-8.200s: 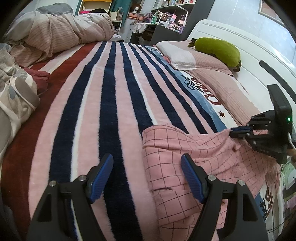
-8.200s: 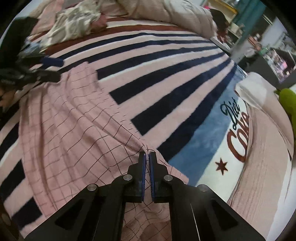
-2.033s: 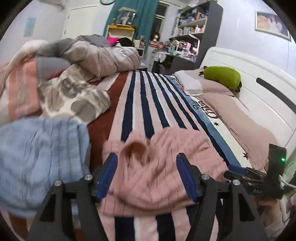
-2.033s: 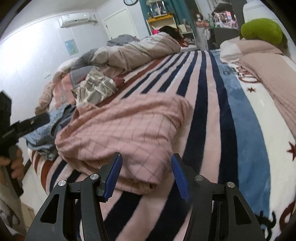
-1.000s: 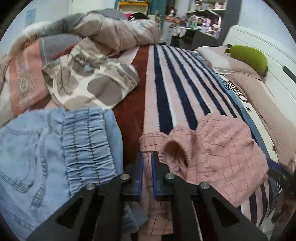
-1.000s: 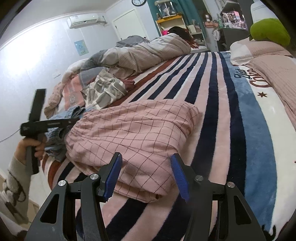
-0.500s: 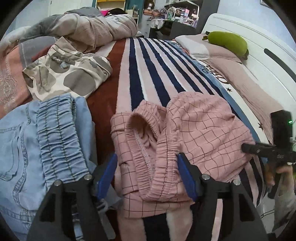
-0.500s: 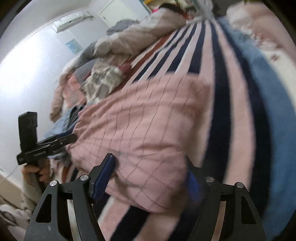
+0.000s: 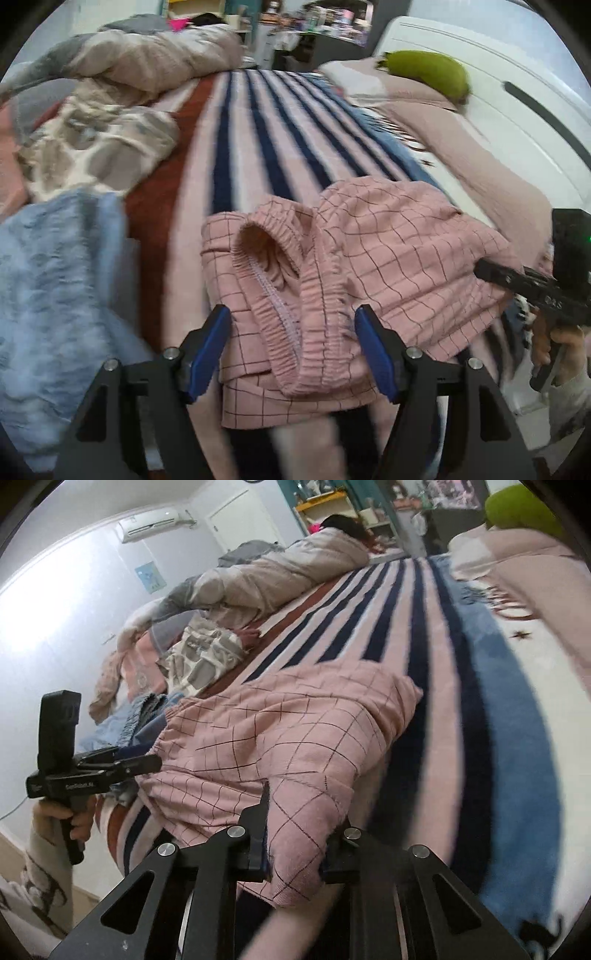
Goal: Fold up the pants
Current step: 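Grasp the folded pants with the left tool and tuck the waistband under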
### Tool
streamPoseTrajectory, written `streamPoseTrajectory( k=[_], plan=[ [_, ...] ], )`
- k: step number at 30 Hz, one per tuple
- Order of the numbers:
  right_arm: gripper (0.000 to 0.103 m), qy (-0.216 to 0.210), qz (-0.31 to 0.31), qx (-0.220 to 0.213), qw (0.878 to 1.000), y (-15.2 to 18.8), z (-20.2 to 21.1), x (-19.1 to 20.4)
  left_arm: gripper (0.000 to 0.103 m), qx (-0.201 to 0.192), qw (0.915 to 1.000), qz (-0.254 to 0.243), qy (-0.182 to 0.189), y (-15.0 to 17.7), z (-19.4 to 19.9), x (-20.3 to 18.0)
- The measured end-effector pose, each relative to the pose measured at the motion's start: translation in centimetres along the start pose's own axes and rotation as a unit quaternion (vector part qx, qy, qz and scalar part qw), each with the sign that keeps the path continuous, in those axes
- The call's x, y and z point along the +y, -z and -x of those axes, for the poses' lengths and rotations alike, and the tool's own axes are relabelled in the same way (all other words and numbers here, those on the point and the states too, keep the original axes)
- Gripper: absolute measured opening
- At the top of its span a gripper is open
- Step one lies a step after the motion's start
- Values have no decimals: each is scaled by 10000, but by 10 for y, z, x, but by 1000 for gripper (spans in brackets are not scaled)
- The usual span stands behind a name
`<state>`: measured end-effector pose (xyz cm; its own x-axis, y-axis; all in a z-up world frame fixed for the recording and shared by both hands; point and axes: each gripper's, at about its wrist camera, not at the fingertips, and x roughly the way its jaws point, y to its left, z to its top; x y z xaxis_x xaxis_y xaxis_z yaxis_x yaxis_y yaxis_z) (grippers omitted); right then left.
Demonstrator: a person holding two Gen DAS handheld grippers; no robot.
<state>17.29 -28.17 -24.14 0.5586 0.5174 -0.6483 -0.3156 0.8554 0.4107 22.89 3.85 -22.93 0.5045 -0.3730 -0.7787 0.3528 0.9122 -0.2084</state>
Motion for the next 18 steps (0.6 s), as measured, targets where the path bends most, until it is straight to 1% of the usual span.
streamPoseTrajectory(
  k=[2, 3, 5, 6, 7, 8, 9, 10, 12, 13, 15, 17, 18],
  plan=[
    [12, 205, -83, -35, 9997, 4, 18, -9, 65, 104, 9985, 83, 539, 4, -5, -15],
    [12, 398, -112, -71, 9991, 9, 31, -16, 65, 185, 9965, 137, 805, 6, -9, -22],
    [13, 660, -98, 45, 9978, 17, 48, -28, 65, 252, 9939, 103, 1064, 7, -13, -37],
    [16, 691, -135, 162, 9974, 23, 54, -35, 65, 232, 9941, 43, 1056, 6, -12, -43],
    [25, 653, -203, 272, 9973, 27, 57, -40, 65, 162, 9949, -33, 991, 2, -10, -49],
    [29, 624, -275, 395, 9969, 32, 59, -44, 65, 99, 9952, -40, 971, -1, -8, -51],
    [34, 661, -284, 415, 9966, 35, 60, -45, 65, 9, 9950, 4, 1001, -7, -5, -51],
    [41, 745, -237, 365, 9963, 37, 65, -46, 65, -60, 9944, 67, 1055, -13, -2, -51],
    [49, 825, -141, 167, 9964, 37, 76, -46, 64, -131, 9940, 167, 1071, -25, 0, -49],
    [50, 834, -131, 39, 9964, 36, 81, -46, 61, -129, 9941, 193, 1060, -30, -1, -48],
    [50, 741, -178, -166, 9970, 31, 91, -47, 43, 5, 9932, 326, 1116, -38, -12, -44],
    [50, 597, -226, -291, 9975, 30, 96, -48, 34, 265, 9916, 635, 1097, -43, -34, -36],
    [50, 517, -233, -308, 9979, 29, 95, -47, 35, 362, 9903, 760, 1104, -43, -42, -33]
  ],
)
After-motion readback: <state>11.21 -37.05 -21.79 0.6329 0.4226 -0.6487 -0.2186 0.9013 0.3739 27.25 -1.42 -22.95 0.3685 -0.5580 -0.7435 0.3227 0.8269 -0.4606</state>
